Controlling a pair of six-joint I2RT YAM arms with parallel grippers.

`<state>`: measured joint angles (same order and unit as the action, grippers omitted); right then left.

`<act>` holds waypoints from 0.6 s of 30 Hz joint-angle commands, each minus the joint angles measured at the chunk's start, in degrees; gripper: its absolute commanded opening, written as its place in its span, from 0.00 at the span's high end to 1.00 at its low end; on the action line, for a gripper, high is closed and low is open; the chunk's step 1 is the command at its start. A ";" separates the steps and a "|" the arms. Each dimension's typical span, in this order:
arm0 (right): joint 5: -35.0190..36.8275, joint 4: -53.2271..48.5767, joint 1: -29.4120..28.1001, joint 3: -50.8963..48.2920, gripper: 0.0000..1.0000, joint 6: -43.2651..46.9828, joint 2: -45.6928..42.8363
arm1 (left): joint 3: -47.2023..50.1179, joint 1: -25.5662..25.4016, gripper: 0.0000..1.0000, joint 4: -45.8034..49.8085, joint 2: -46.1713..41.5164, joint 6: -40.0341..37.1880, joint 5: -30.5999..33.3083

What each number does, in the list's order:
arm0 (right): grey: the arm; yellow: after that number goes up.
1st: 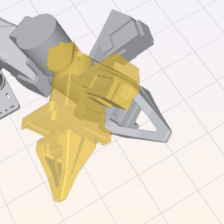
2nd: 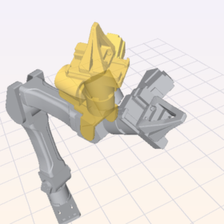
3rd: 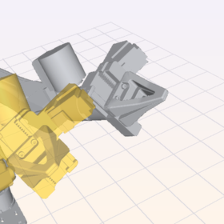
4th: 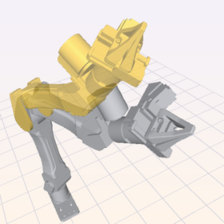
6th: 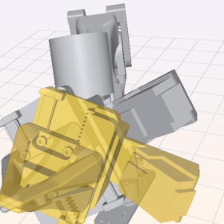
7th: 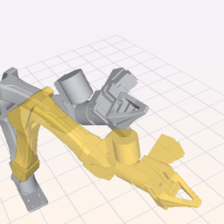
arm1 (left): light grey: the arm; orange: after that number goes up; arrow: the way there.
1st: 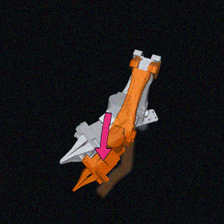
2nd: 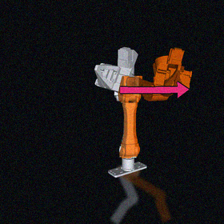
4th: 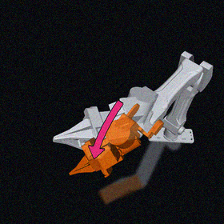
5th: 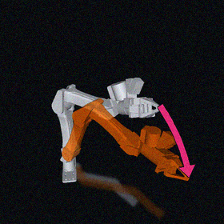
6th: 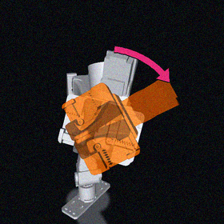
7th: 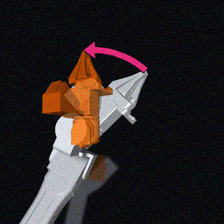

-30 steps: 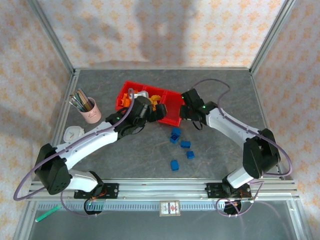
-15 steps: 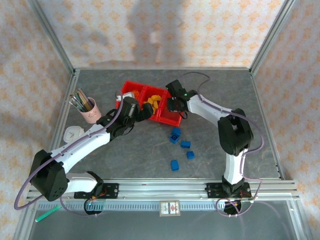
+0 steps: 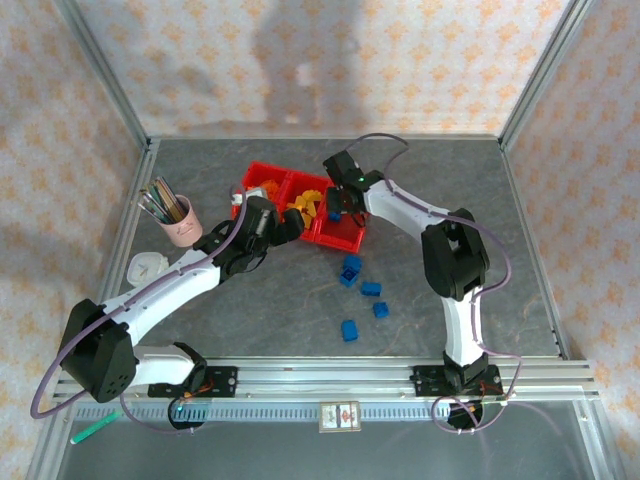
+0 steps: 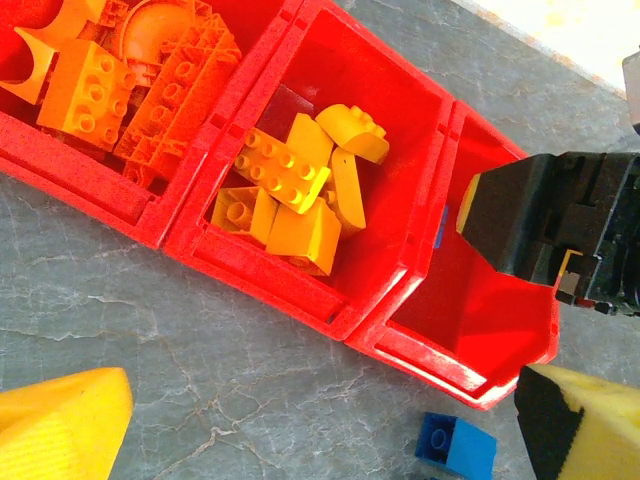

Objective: Sort the legos into containers by color
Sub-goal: Place the lego in the container, then pick up the lego from the center of the table.

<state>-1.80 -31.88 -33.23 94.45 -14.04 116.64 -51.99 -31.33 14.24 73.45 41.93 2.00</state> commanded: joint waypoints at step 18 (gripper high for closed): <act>4.97 -0.65 -9.53 -31.79 0.30 -19.39 -28.66 | 4.86 -6.70 0.01 0.24 -6.30 1.71 -1.63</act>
<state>0.10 -32.01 -41.08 65.04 -26.81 90.54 -48.38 -36.77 13.87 68.64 42.28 -1.06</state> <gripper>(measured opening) 0.695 0.994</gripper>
